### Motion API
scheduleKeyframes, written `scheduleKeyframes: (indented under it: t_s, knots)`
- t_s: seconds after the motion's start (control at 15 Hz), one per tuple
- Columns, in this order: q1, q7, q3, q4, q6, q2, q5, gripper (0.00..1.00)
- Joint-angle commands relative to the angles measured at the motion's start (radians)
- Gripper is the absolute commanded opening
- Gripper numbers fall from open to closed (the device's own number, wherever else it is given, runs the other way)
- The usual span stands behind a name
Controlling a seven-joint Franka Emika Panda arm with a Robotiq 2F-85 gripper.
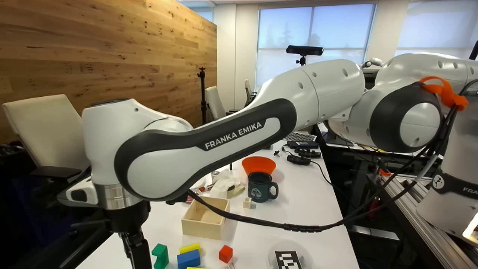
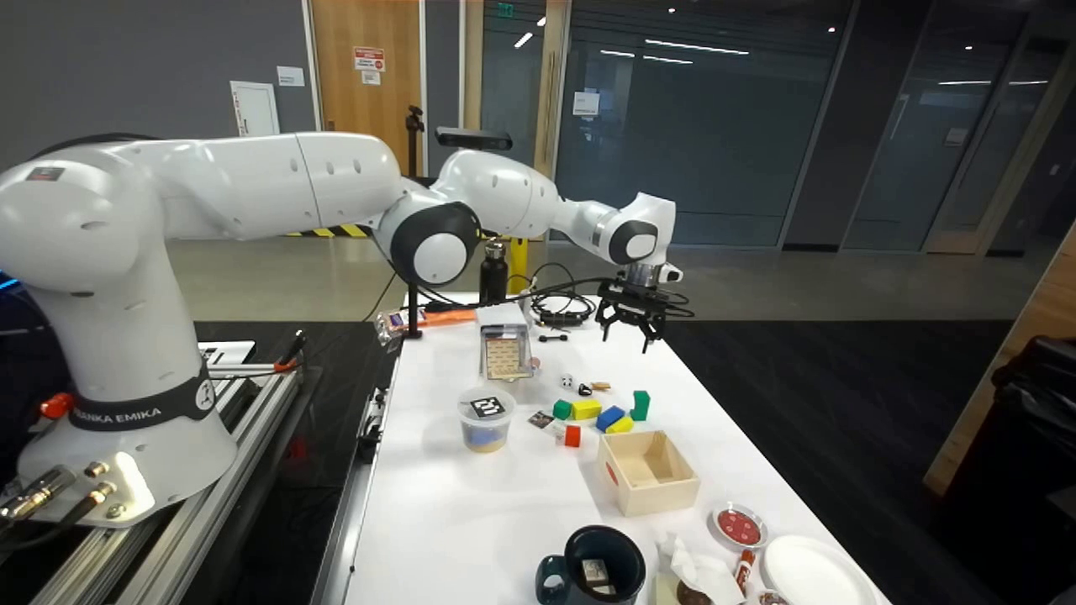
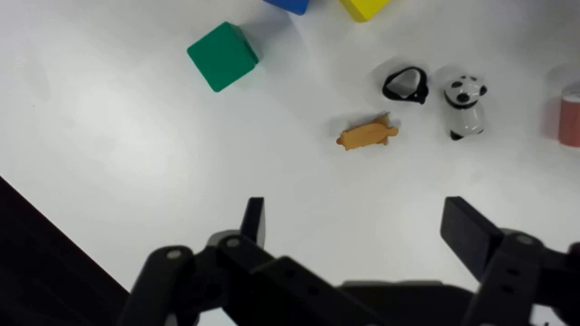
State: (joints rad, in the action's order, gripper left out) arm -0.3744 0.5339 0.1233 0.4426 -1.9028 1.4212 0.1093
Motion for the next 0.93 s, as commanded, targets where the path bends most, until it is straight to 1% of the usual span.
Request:
scheduleKeyframes:
  t_s: [0.0, 0.07, 0.13, 0.33, 0.47, 0.6, 0.87]
  knots:
    - [0.033, -0.152, -0.02, 0.014, -0.034, -0.007, -0.028, 1.0]
    - [0.048, -0.188, -0.022, 0.017, -0.025, -0.01, -0.032, 1.0]
    - [0.067, -0.193, -0.021, 0.026, -0.001, -0.014, -0.036, 1.0]
    - [0.131, -0.148, 0.0, 0.032, 0.03, -0.021, -0.056, 1.0]
    - [0.153, -0.128, 0.002, 0.033, 0.049, -0.025, -0.061, 1.0]
    - [0.159, -0.103, 0.01, 0.035, 0.063, -0.021, -0.066, 1.0]
    - [0.132, -0.109, 0.022, 0.043, 0.102, -0.016, -0.067, 1.0]
